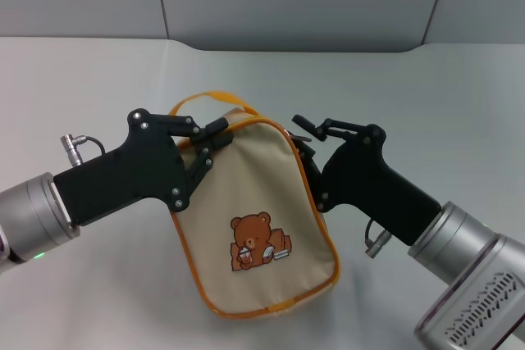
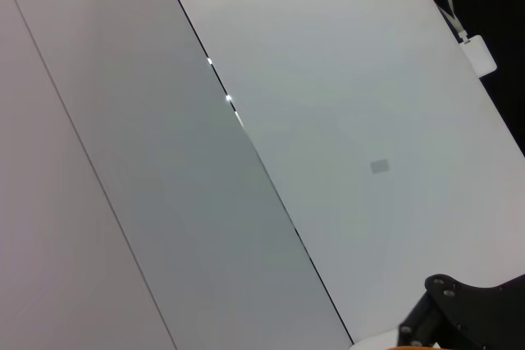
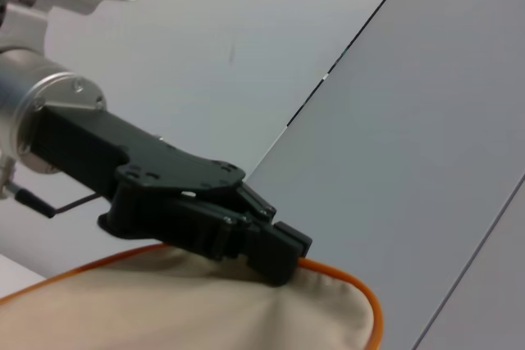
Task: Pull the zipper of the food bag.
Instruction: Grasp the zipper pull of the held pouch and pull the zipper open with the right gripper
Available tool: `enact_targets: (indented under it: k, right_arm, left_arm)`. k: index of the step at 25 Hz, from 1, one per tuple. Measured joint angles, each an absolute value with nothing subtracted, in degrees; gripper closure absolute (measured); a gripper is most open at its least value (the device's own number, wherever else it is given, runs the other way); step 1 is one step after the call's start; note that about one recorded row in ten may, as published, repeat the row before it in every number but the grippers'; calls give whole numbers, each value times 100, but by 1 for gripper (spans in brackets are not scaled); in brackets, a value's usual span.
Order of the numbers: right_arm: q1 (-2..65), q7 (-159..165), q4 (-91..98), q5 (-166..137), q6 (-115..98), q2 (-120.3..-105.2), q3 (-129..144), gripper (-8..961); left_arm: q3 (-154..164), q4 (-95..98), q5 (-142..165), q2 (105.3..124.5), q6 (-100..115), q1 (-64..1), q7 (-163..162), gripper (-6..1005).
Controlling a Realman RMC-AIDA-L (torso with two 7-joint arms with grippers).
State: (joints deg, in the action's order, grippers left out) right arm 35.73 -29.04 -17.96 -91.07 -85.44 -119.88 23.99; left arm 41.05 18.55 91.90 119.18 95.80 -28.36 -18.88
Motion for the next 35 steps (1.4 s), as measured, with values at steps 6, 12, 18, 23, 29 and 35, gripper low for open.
enact_targets:
  k: [6,12,18,23,29,35]
  right_arm:
    - [3556,-2932,-1803,-9115,-8543,-11989,2402,859]
    - [3363,-3039,-1933,-9114,-8560,-11988,2439,929]
    - [2356,-3257,-2068,-9541,-8654,-11988,2452,952]
    - [1469,-3262,-2041,-9915,-8716,-11988,2433,951]
    - [1237,-3109,-1990,-9873,-9421,-11984,2340,950]
    - [1143,-2022,-1601,-9830,-10007,-11962,2131,841]
  left_arm:
    - [4105,1854,9182,11914,9580,-2850,-1898,945]
    - [4105,1854,9181,11920,9580,-2874,-1906,949]
    - [4104,1854,9172,11919,9559,-2903,-1921,948]
    - [4104,1854,9169,11918,9510,-2933,-1936,948]
    - [4103,1825,9178,11917,9516,-2934,-1936,949]
    - [3961,1286,9127,11918,9565,-2906,-1908,945]
